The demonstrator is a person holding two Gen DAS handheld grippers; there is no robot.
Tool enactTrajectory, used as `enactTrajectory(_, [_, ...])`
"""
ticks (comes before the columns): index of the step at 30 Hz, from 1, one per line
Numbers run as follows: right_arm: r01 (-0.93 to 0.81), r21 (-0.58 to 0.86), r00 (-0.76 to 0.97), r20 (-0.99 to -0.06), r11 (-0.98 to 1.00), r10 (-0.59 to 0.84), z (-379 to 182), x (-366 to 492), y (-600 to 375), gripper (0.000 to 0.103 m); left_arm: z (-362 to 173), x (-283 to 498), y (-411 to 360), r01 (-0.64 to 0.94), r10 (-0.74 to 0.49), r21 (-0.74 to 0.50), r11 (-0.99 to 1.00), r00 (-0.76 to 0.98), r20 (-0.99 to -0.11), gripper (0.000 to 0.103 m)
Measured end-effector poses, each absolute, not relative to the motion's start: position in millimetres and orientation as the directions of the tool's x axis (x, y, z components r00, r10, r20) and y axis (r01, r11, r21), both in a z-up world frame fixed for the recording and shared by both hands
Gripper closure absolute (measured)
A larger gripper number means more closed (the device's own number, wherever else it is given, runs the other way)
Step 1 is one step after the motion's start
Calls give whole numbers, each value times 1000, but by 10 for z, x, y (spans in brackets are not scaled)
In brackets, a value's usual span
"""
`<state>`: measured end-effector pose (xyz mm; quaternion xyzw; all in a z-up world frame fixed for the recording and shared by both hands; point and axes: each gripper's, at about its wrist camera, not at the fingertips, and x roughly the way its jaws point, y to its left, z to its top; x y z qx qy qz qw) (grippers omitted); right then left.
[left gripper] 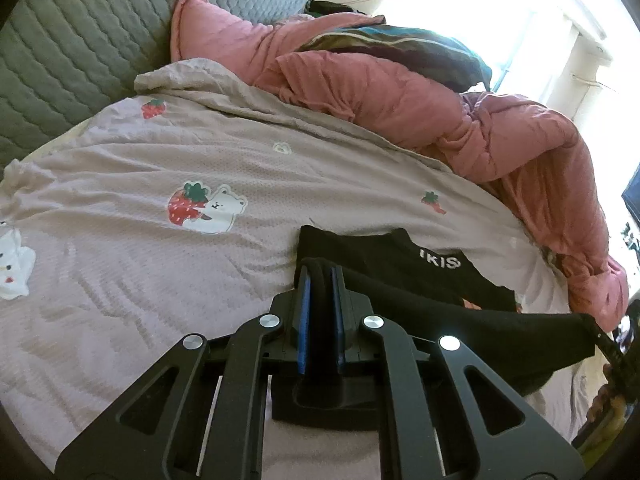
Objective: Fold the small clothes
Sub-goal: 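Lift the hem with both tools and fold it over toward the collar, then lay the hem on the shirt and open both tools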
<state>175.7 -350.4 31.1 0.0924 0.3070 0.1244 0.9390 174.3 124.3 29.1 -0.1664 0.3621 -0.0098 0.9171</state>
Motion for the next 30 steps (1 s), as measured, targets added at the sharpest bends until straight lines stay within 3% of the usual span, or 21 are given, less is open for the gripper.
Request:
enactTrajectory(11, [-79, 217, 725, -658, 973, 205, -139, 2185, -3411, 95, -179, 2060, 1270, -135, -112, -285, 949, 701, -704, 98])
enactTrajectory(21, [-15, 168, 699, -703, 986, 131, -402, 2251, -3312, 92, -210, 2073, 1211, -100, -55, -180, 978, 716, -696, 88])
enactTrajectory(25, [-3, 150, 699, -707, 989, 109, -396, 2207, -3310, 78, -178, 2039, 1174, -85, -48, -158, 984, 724, -688, 83])
enactTrajectory(30, [15, 145, 701, -707, 989, 93, -392, 2120, -3349, 67, -158, 1985, 1173, -87, -40, -150, 985, 728, -684, 77])
